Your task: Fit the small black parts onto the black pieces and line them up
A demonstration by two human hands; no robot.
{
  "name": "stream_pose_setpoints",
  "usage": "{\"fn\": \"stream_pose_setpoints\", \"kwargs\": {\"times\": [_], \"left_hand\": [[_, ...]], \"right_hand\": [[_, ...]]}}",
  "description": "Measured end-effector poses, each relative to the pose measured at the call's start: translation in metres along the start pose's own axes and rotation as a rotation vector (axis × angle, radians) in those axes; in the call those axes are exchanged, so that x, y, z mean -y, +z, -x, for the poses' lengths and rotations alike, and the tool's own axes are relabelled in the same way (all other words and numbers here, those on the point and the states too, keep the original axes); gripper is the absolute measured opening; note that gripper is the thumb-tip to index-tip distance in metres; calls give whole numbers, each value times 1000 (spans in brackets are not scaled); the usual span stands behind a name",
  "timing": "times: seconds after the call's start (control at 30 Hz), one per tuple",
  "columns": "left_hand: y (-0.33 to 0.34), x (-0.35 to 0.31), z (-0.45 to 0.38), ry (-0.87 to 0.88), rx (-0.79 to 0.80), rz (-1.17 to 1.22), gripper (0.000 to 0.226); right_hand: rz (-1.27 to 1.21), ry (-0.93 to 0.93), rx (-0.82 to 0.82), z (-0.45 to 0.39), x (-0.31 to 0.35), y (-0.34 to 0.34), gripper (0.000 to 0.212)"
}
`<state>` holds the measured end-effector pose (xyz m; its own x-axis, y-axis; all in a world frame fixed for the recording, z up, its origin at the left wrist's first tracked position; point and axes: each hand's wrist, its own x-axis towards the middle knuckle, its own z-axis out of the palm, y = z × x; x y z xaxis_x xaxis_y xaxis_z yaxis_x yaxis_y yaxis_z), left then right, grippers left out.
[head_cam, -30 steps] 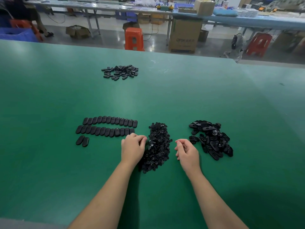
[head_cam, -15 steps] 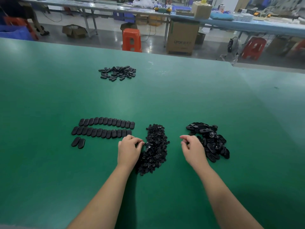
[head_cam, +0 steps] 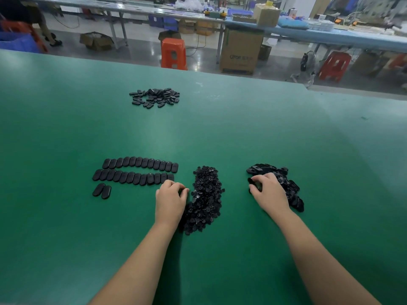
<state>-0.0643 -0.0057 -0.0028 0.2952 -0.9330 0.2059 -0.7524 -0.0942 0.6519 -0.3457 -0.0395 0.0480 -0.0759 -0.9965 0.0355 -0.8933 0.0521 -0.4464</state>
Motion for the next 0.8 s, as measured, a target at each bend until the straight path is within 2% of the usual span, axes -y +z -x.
{"fn": "stream_pose_setpoints", "kwargs": {"times": [0.07,0.17,0.3,0.4,0.53,0.8], "left_hand": [[0,0,1,0,-7,-10,14],[-1,0,3,24,-24,-35,14],[-3,-2,3,50,-23,-71,15],[-3,-1,2,63,-7,-83,16],[-2,1,1,73,-2,-88,15],[-1,2,4,16,-14,5,15]], "right_hand": [[-323,96,-30,3,7,1,9],[-805,260,57,15,16,9,11],[-1094,325,86,35,25,25,12],[-1154,311,72,44,28,36,21],[-1135,283,45,48,27,44,16],[-905,191,10,58,26,53,18]]}}
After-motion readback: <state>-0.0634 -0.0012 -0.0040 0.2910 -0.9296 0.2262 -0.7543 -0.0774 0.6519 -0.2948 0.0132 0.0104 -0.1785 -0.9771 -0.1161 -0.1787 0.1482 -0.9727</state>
